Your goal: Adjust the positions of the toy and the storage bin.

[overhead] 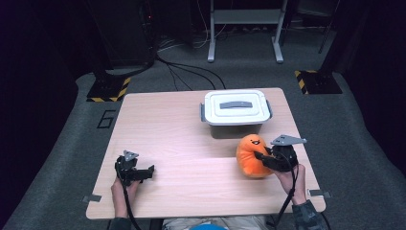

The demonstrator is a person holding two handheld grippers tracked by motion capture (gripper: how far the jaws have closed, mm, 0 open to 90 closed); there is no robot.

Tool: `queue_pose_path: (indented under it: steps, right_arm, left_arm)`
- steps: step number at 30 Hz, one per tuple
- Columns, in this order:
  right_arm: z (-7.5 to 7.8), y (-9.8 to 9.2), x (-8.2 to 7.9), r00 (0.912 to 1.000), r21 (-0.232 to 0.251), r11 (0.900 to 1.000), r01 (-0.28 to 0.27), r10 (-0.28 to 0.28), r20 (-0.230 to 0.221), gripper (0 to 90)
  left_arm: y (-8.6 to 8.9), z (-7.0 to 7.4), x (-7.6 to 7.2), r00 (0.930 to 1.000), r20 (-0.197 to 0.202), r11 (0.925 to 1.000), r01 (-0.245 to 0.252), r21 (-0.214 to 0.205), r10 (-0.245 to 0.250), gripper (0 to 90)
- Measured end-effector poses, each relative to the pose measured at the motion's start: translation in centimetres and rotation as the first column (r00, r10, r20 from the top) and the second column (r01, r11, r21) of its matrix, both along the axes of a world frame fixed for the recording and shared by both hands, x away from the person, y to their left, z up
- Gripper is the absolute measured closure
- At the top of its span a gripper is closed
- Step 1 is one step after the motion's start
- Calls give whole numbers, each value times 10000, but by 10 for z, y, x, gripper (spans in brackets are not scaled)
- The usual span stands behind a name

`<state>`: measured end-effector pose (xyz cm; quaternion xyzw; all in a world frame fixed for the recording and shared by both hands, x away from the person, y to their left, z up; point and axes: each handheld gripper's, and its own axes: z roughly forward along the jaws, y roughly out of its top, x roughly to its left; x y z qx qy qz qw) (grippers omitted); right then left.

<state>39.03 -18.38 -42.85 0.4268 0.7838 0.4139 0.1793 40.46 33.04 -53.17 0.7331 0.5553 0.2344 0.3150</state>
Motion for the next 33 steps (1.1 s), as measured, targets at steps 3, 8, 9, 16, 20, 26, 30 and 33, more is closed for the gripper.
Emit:
queue_pose_path:
  steps: [3,8,9,16,20,26,30,33]
  right_arm:
    - [0,-4,0,9999,-31,9999,133,-133,20,634]
    - [-1,-10,1,9995,-69,9995,302,-302,10,634]
    - [-1,-10,1,9995,-69,9995,302,-302,10,634]
    - [-2,-19,3,9984,-106,9983,570,-570,-23,634]
    - [-2,-24,4,9974,-123,9974,717,-717,-9,634]
    - [-3,-33,6,9955,-224,9952,949,-950,-32,634]
    - [-5,-37,8,9938,-248,9935,1109,-1110,-55,634]
    - [-6,-39,9,9931,-272,9928,1165,-1168,-71,635]
  left_arm:
    - [0,0,0,10000,2,10000,-1,1,1,2]
    - [0,0,0,10000,1,10000,-1,1,1,2]
    - [0,0,0,10000,1,10000,-1,1,1,2]
    - [0,0,0,10000,1,10000,-1,1,1,2]
    - [0,0,0,10000,-3,10000,0,3,0,2]
    - [0,0,0,10000,3,10000,-3,1,3,2]
    - [0,0,0,10000,2,10000,-6,-1,6,2]
    - [0,0,0,10000,1,10000,-4,0,4,2]
